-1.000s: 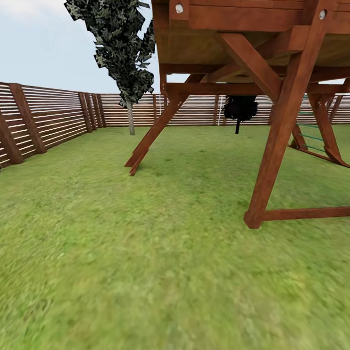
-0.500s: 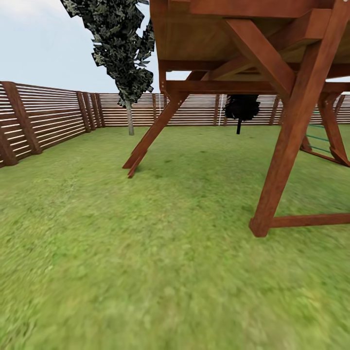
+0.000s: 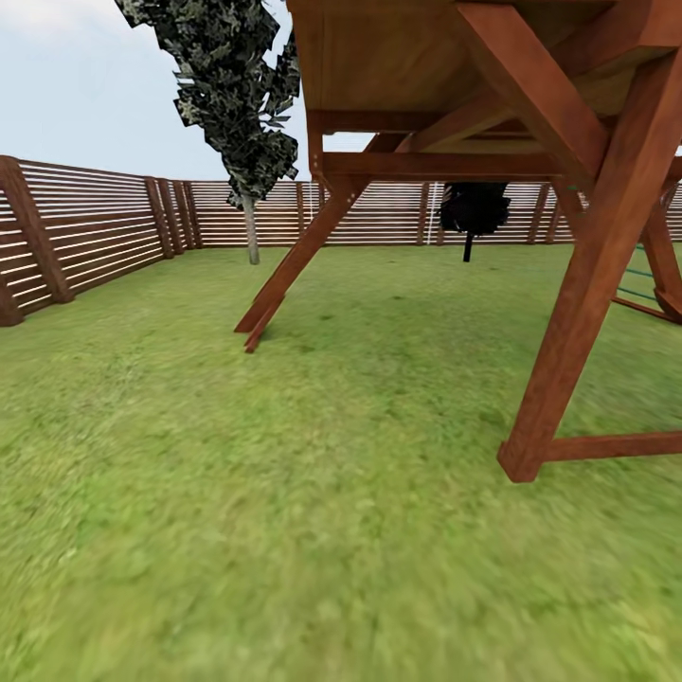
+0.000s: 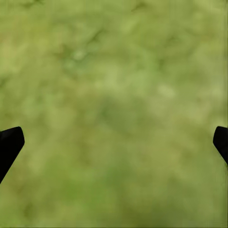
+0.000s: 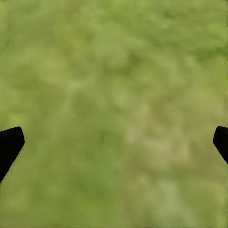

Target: Take the three Easter eggs out of the wicker basket on the lawn in the garden, then place them on the lawn next to a single tree (choose any tree) so that all three eggs are next to the same tree and none are left in the basket.

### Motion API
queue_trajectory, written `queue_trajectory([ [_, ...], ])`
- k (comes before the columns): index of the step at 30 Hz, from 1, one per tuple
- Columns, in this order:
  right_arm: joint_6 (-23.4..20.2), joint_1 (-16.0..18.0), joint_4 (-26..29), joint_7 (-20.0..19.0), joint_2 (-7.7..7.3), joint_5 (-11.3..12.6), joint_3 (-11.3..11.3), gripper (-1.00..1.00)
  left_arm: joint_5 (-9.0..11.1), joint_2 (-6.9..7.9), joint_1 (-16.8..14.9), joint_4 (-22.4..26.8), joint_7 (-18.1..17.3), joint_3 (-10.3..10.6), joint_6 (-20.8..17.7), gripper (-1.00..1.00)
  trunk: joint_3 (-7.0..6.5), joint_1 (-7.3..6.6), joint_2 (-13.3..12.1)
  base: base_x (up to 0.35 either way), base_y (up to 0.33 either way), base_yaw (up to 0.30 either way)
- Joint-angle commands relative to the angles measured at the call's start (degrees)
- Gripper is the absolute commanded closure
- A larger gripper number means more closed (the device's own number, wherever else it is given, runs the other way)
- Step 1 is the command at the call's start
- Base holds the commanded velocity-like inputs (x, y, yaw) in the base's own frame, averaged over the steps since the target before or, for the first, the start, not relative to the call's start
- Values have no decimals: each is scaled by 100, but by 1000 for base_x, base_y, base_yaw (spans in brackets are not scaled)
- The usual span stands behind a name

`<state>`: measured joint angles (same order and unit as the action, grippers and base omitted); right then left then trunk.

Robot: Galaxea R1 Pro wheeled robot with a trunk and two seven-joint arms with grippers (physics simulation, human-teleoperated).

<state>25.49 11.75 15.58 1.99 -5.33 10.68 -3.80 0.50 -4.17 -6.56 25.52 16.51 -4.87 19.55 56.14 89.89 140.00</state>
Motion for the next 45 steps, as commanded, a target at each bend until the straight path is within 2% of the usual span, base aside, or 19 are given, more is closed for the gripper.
queue_trajectory([
  [1,17,3,-3,21,-3,40,-41,-100,4,-5,-3,-3,-7,-22,22,-100,24,25,43,336,0,0],
  [5,17,3,-1,21,-3,40,-41,-100,3,-5,-3,-3,-14,-22,22,-100,24,25,43,336,0,0],
  [12,17,3,4,21,-3,40,-31,-100,11,-7,-3,-3,-41,-27,14,-100,150,179,324,337,0,0],
  [18,11,3,-3,21,-3,32,-39,-100,10,-20,-3,-3,-22,-23,14,-100,282,194,332,337,0,0],
  [33,17,3,-1,21,-3,31,-64,-100,-8,37,-2,-26,-44,-39,14,-100,282,194,332,337,0,0],
  [37,17,3,1,21,-3,31,-68,-100,-42,39,-3,-341,-68,-11,21,-100,282,194,332,337,0,-10],
  [45,17,3,-3,21,-3,31,-63,-100,-65,49,-2,-372,-69,10,36,-100,269,194,332,337,0,-197],
])
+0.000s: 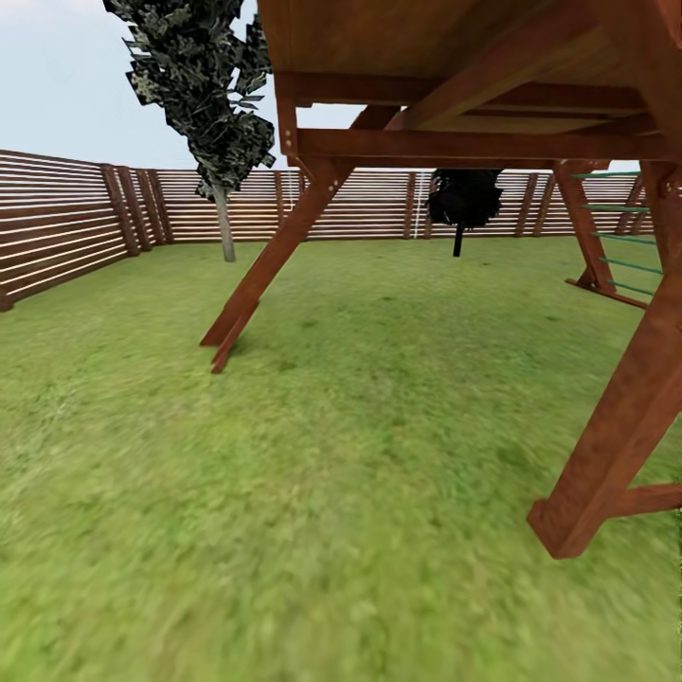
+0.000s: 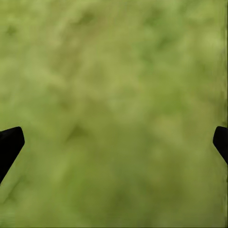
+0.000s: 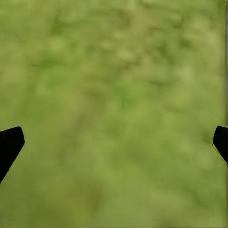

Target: Take the three Easter eggs out of the wicker basket on the lawn in the garden, then place them on the lawn next to a single tree (choose any tree) so that all three eggs are next to the same tree and none are left in the basket.

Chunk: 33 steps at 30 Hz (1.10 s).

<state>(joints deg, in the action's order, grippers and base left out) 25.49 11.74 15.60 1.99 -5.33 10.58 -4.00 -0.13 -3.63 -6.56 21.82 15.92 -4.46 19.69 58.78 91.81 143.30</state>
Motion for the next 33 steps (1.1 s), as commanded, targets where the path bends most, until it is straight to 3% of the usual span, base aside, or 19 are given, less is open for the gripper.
queue_trajectory([
  [1,18,4,-4,21,-3,41,-43,-100,-5,3,-2,-2,-10,-31,24,-100,4,2,2,337,0,-156],
  [10,18,4,-4,21,-3,41,-48,-100,-13,46,-1,-2,-10,-28,35,-100,3,2,2,334,20,-30],
  [27,18,4,6,21,-3,41,-48,-100,-13,41,-3,-5,-10,-15,35,-100,3,2,2,277,200,0],
  [33,18,4,5,21,-3,41,-46,-100,-13,44,-2,-11,-10,-11,35,-100,-5,2,2,270,212,-200],
])
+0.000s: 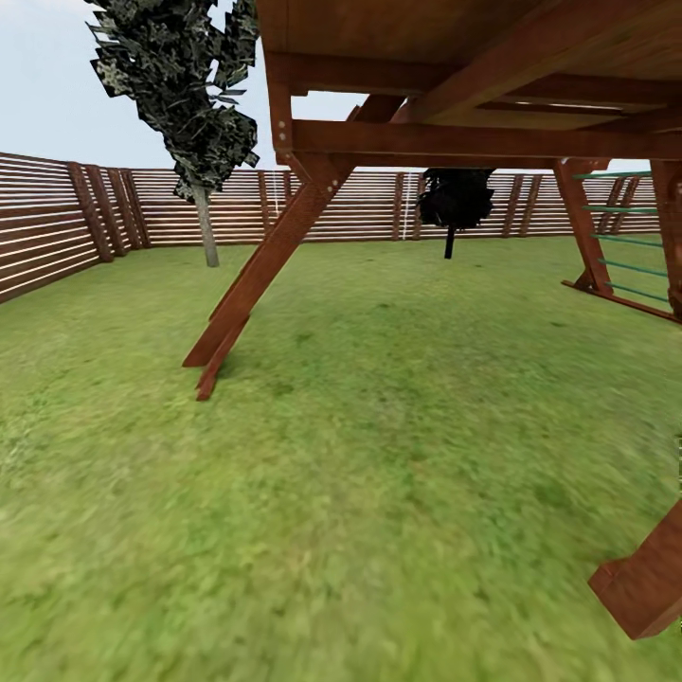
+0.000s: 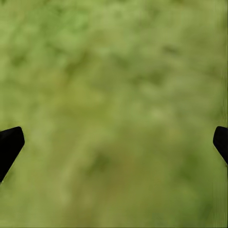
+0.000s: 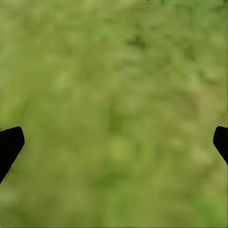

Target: Take the three Easter eggs out of the wicker basket on the lawn in the garden, then place them on the lawn next to a single tree (choose any tree) so that all three eggs are next to the same tree and none are left in the basket.

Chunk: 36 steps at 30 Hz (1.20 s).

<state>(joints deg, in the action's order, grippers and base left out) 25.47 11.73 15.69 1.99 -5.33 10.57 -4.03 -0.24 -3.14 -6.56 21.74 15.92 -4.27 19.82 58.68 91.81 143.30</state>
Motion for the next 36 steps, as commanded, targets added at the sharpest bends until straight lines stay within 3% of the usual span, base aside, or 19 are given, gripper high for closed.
queue_trajectory([
  [1,19,4,-4,21,-4,42,-44,-100,-5,-7,-1,-6,-10,-30,24,-100,3,2,2,270,212,-273],
  [12,19,4,0,30,-4,34,-50,-100,-6,-11,-1,-12,-10,-21,31,-100,-4,2,2,270,212,-107],
  [36,19,5,4,29,-4,33,-45,-100,-12,-11,-1,-12,-10,-17,31,-100,-4,2,2,269,210,-248],
])
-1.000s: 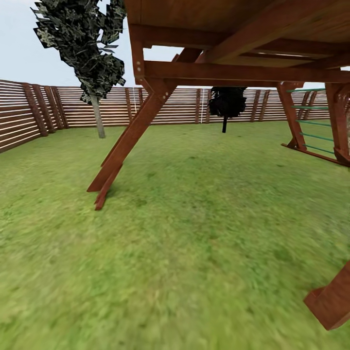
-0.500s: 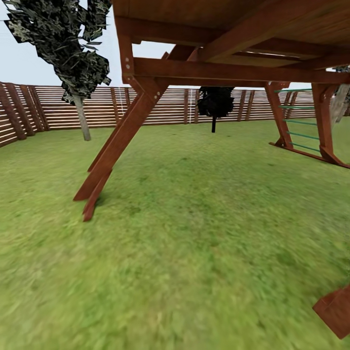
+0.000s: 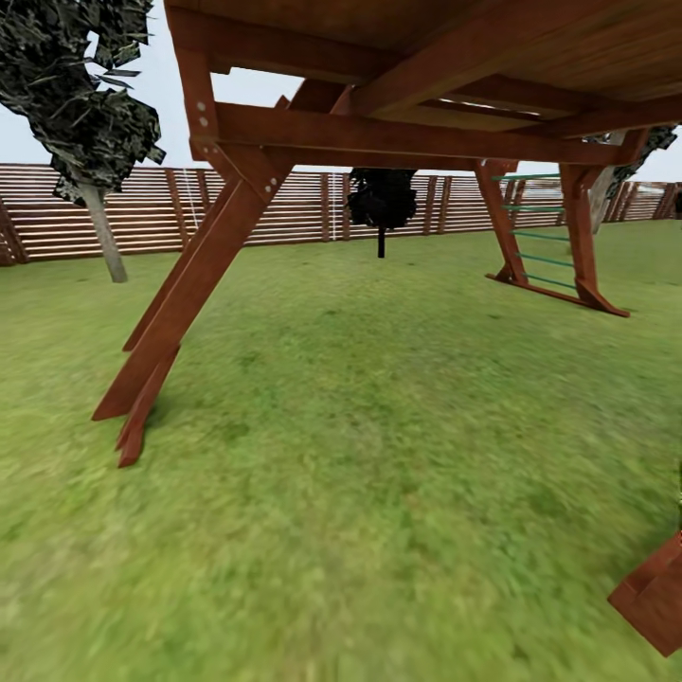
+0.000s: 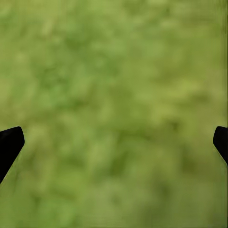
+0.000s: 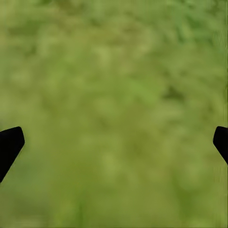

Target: Take the three Easter eggs out of the wicker basket on the lawn in the garden, then place them on the lawn next to a single tree (choose any tree) so that all three eggs are next to the same tree and none are left in the basket.

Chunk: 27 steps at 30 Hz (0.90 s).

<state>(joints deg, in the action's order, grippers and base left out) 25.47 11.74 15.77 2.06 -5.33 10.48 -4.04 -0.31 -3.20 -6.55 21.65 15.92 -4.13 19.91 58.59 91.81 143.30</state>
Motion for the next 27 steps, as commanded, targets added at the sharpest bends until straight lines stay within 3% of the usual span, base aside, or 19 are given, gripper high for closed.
queue_trajectory([
  [1,19,4,-4,22,-4,42,-44,-100,-4,-5,-1,-3,-10,-33,22,-100,5,1,2,252,191,-250],
  [27,19,3,-10,21,-4,42,-44,-100,-4,-9,0,-3,-10,-27,22,-100,5,1,2,267,189,-250],
])
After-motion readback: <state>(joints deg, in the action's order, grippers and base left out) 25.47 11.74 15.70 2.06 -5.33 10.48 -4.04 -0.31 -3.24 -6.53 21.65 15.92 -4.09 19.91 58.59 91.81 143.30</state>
